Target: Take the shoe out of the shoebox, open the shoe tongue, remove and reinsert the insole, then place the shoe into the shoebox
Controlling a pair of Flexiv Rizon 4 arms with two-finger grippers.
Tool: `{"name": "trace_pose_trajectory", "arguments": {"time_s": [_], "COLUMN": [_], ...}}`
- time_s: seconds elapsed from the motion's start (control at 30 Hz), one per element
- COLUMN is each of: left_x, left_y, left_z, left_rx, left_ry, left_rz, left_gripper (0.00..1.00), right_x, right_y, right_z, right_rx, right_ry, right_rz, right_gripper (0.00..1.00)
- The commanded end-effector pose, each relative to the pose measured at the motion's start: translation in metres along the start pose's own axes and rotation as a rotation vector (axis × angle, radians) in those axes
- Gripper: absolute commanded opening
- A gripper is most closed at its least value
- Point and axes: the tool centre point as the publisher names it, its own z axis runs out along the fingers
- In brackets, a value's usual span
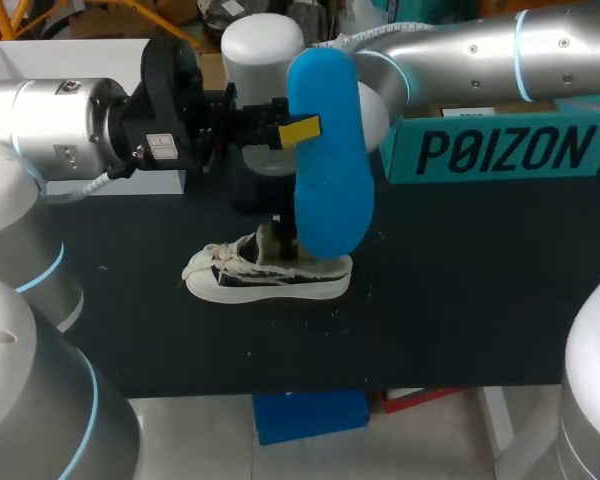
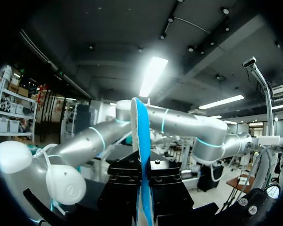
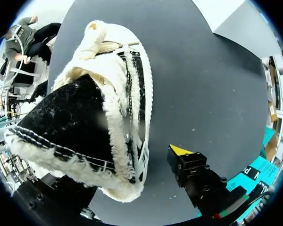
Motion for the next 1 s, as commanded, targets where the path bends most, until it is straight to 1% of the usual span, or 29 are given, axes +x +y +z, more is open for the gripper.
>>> {"name": "trace_pose_trajectory", "arguments": {"time_s": [0.03,0.07,0.9,0.97,1.0], "left_x": [0.001,0.001,0.001,0.001,0.001], "left_y": [0.0,0.0,0.0,0.0,0.0], "left_z": [0.0,0.0,0.0,0.0,0.0], "left_rx": [-0.003,-0.003,-0.003,-0.003,-0.003], "left_ry": [-0.002,-0.002,-0.002,-0.002,-0.002], "left_rz": [-0.001,-0.001,-0.001,-0.001,-0.001], "left_gripper": [0.0,0.0,0.0,0.0,0.0], "right_x": [0.0,0.0,0.0,-0.003,-0.007], "right_y": [-0.005,-0.004,-0.004,-0.014,-0.02], "right_z": [0.005,0.006,0.006,-0.021,-0.035], "right_rx": [-0.055,-0.063,-0.063,-0.066,-0.079], "right_ry": [0.009,0.014,0.014,-0.039,-0.063], "right_rz": [0.0,-0.003,-0.003,0.046,0.11], "right_gripper": [0.29,0.0,0.0,0.0,0.0]}}
